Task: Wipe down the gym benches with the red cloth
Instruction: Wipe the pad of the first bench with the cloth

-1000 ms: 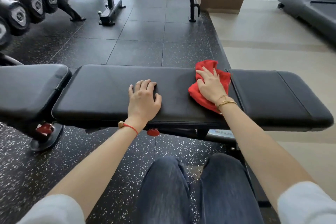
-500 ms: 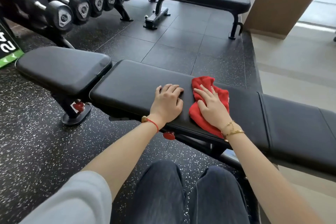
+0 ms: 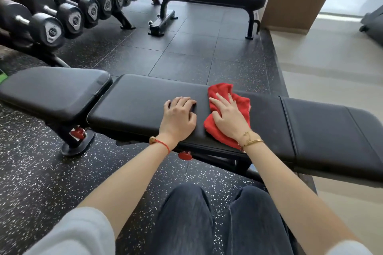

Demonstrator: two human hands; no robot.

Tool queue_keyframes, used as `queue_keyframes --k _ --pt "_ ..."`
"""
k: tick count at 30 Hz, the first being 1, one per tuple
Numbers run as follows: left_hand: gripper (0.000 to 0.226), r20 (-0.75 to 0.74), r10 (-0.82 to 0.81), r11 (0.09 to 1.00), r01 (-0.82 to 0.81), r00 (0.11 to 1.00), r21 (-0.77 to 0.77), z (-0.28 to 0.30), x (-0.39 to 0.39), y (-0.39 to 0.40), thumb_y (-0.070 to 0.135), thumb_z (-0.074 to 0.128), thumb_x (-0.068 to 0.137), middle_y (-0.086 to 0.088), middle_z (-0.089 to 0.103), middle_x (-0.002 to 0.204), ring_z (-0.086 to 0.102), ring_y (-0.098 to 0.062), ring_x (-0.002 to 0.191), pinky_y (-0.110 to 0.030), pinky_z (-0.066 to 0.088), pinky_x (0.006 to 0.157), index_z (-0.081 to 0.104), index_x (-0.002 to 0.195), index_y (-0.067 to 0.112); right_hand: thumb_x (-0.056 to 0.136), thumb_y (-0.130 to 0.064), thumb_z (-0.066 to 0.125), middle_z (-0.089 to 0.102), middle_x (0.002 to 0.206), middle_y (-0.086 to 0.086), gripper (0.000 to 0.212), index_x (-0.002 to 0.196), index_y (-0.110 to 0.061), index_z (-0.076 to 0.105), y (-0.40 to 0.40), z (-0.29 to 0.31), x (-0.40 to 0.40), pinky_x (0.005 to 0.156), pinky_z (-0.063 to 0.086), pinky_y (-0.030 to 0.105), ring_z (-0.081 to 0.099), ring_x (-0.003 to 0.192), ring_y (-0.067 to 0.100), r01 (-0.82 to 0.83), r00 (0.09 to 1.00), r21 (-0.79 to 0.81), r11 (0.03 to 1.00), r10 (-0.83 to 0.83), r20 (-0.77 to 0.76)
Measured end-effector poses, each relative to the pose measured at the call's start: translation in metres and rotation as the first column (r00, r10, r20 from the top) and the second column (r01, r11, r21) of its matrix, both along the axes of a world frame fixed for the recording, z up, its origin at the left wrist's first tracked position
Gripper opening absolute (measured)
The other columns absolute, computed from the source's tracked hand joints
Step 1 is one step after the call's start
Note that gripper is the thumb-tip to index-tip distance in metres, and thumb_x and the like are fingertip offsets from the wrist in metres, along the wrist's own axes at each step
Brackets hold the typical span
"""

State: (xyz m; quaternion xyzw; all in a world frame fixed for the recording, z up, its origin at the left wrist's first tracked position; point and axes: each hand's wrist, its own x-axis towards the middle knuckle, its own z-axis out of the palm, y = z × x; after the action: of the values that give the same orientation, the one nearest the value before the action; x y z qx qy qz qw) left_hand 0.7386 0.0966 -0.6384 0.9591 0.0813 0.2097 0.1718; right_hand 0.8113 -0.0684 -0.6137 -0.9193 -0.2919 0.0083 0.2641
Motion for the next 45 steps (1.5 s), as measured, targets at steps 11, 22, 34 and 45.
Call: queue_keyframes --k 11,22,34,45 --pt "0.038 0.001 -0.005 1.000 0.005 1.000 -0.010 -0.001 0.000 0.000 0.023 0.050 0.087 0.003 0.057 0.134 0.044 -0.018 0.130 -0.048 0.027 0.114 0.058 0.124 0.022 0.097 -0.019 0.041 0.025 0.159 0.006 0.047 0.144 -0.017 0.043 -0.039 0.006 0.028 0.122 0.002 0.043 0.010 0.147 0.037 0.277 0.961 -0.056 0.959 -0.277 0.003" --pt "0.040 -0.010 -0.021 1.000 0.021 1.000 -0.007 -0.001 -0.001 0.003 0.022 0.050 0.087 0.004 0.056 0.137 0.043 -0.017 0.132 -0.048 0.026 0.115 0.058 0.127 0.023 0.095 -0.013 0.045 0.029 0.157 0.001 0.048 0.143 -0.021 0.045 -0.056 -0.006 -0.017 0.122 0.005 0.044 0.011 0.149 0.029 -0.010 0.999 0.020 1.000 0.009 0.043" --pt "0.037 -0.013 -0.014 1.000 0.014 1.000 -0.011 0.003 -0.003 -0.001 0.021 0.050 0.088 0.002 0.056 0.135 0.044 -0.019 0.131 -0.048 0.026 0.116 0.058 0.124 0.021 0.097 -0.015 0.041 0.023 0.159 0.007 0.048 0.145 -0.016 0.040 -0.037 0.004 0.025 0.121 0.001 0.048 0.007 0.148 0.037 0.160 0.987 -0.054 0.986 -0.161 -0.004" --pt "0.039 -0.018 -0.018 1.000 0.018 1.000 -0.011 0.002 -0.003 -0.001 0.022 0.050 0.090 0.003 0.055 0.137 0.042 -0.018 0.133 -0.047 0.024 0.117 0.056 0.128 0.021 0.095 -0.012 0.043 0.029 0.157 0.007 0.048 0.143 -0.015 0.045 -0.097 0.000 0.024 0.122 0.002 0.044 0.013 0.148 0.033 0.243 0.970 -0.027 0.970 -0.242 0.034"
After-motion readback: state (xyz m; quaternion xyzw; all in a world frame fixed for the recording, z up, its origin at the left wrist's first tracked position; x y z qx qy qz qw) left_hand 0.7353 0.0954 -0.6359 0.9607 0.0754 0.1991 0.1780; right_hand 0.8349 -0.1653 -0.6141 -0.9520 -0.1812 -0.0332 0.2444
